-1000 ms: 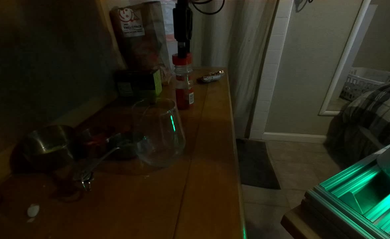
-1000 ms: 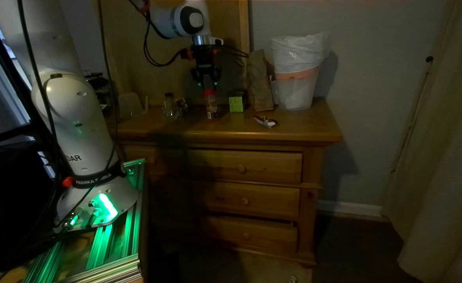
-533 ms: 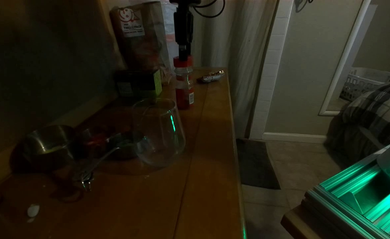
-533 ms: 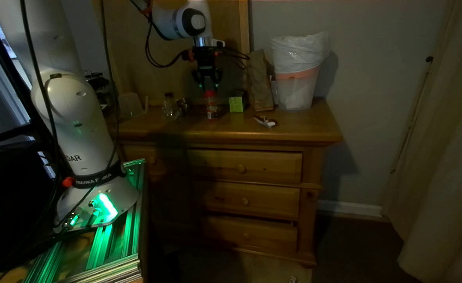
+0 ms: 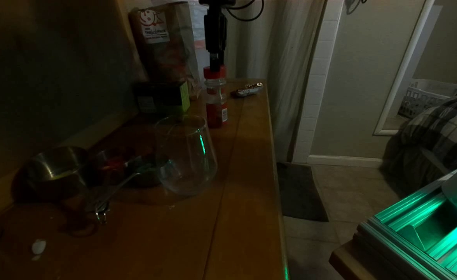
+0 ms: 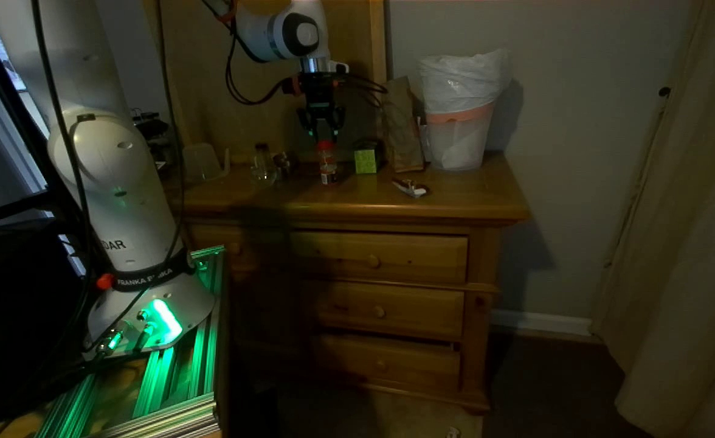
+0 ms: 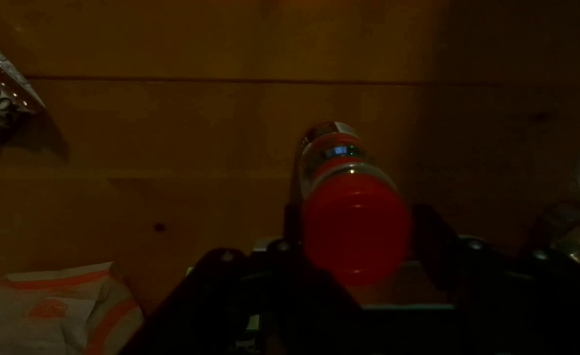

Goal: Put the orange lid on the bottle

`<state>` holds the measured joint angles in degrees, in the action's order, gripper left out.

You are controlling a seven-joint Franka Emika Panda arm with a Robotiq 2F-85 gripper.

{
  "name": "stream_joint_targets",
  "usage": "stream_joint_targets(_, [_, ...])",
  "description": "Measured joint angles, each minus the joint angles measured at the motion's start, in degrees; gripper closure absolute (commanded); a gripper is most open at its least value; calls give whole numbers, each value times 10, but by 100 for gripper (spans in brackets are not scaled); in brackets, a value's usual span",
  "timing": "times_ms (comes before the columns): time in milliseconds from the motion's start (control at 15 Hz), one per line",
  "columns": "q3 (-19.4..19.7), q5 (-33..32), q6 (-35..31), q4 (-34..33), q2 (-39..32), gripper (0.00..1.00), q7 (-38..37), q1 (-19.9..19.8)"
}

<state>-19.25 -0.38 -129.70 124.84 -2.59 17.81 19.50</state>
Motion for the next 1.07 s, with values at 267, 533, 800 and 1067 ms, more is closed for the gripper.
stream_joint_targets(267, [0,0,0,0,0,68,0,0])
stream_joint_targets(533, [0,5,0,0,0,68,0,-4])
stream_joint_targets(800, [3,37,0,0,-2,68,7,-10])
stream_joint_targets(1067, [5,48,0,-1,-10,68,11,-13])
